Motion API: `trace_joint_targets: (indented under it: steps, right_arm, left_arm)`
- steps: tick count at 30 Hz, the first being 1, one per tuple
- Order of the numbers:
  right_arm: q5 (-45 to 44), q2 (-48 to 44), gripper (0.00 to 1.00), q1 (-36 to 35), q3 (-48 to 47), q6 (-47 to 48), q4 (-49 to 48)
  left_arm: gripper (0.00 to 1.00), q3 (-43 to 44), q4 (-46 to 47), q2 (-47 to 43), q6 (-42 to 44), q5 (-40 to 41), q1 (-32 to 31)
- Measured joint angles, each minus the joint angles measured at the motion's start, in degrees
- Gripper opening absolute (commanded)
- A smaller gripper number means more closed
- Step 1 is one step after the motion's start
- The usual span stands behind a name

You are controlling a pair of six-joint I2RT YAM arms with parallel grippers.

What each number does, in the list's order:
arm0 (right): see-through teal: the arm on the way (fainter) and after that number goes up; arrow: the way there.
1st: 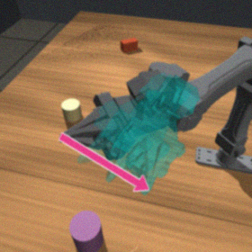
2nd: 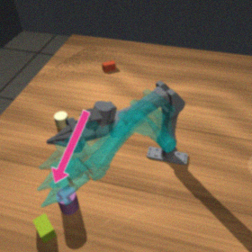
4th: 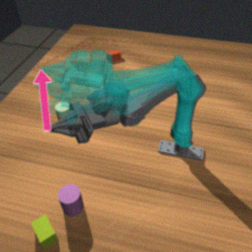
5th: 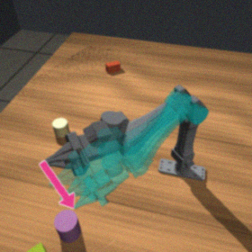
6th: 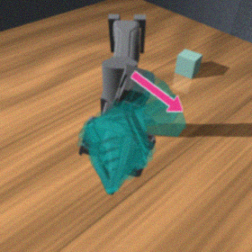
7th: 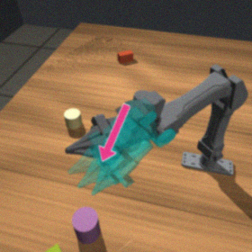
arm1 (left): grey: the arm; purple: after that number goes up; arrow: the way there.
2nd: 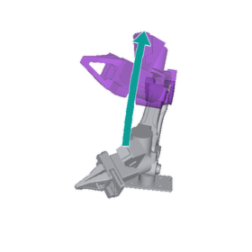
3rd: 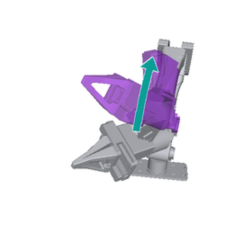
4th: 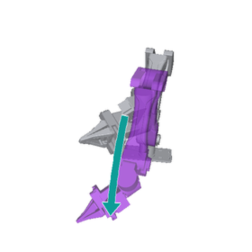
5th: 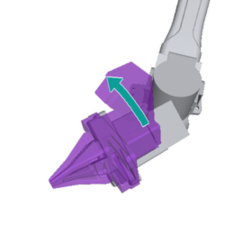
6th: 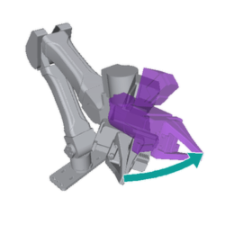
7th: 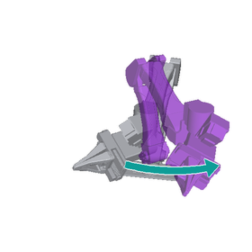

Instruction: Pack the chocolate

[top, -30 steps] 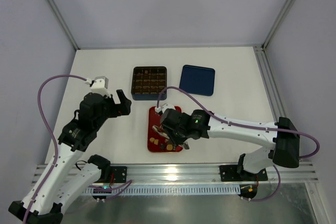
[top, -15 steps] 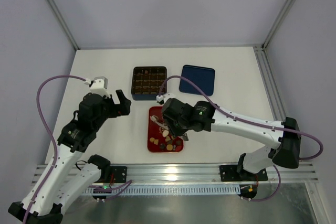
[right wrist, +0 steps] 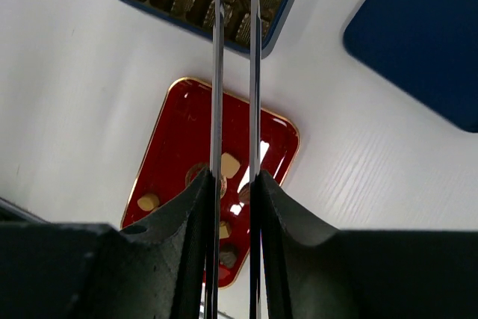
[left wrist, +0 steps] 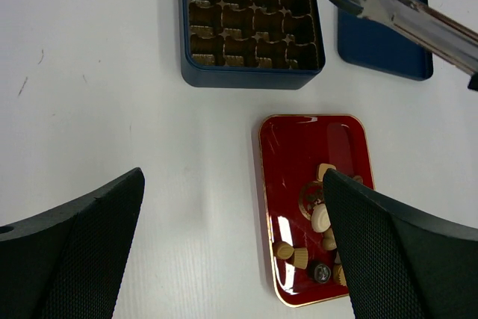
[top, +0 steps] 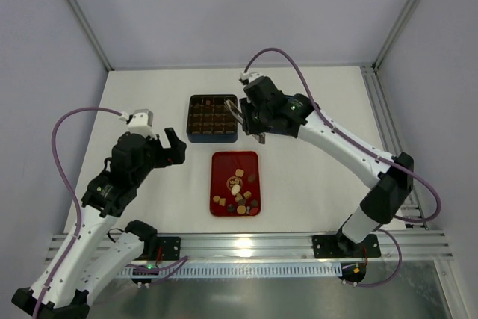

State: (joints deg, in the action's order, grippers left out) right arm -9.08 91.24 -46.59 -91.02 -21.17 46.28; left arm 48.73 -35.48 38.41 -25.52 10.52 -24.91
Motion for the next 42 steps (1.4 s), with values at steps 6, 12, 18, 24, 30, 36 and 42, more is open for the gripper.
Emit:
trace_joint_targets:
  steps: [6, 12, 18, 24, 30, 36, 42]
  right_arm:
    - [0.0, 11.3, 0.24, 4.0, -9.5, 1.6, -1.4]
    - [-0.4, 18.3, 0.24, 5.1, -14.3, 1.8, -1.2]
    - [-1.4, 20.7, 0.24, 5.5, -15.3, 1.8, -1.2]
    - [-2.2, 21.4, 0.25, 5.7, -15.3, 1.8, -1.2]
    - [-2.7, 22.9, 0.30, 5.8, -15.5, 1.8, -1.3]
    - [-3.0, 24.2, 0.38, 5.9, -15.5, 1.9, -1.5]
    - [-3.0, 24.2, 0.44, 5.8, -16.3, 2.0, -1.5]
  left_arm:
    - [1.00, 0.0, 0.0, 0.0, 0.0, 0.3, 0.0]
    - [1.00, 0.0, 0.0, -0.1, 0.0, 0.4, 0.0]
    - [1.00, 0.0, 0.0, -0.1, 0.0, 0.4, 0.0]
    - [1.00, 0.0, 0.0, 0.0, 0.0, 0.4, 0.0]
    - [1.00, 0.0, 0.0, 0.2, 0.0, 0.4, 0.0]
    - [1.00, 0.0, 0.0, 0.2, 0.0, 0.4, 0.0]
    - [1.00, 0.0, 0.0, 0.2, 0.0, 0.4, 0.0]
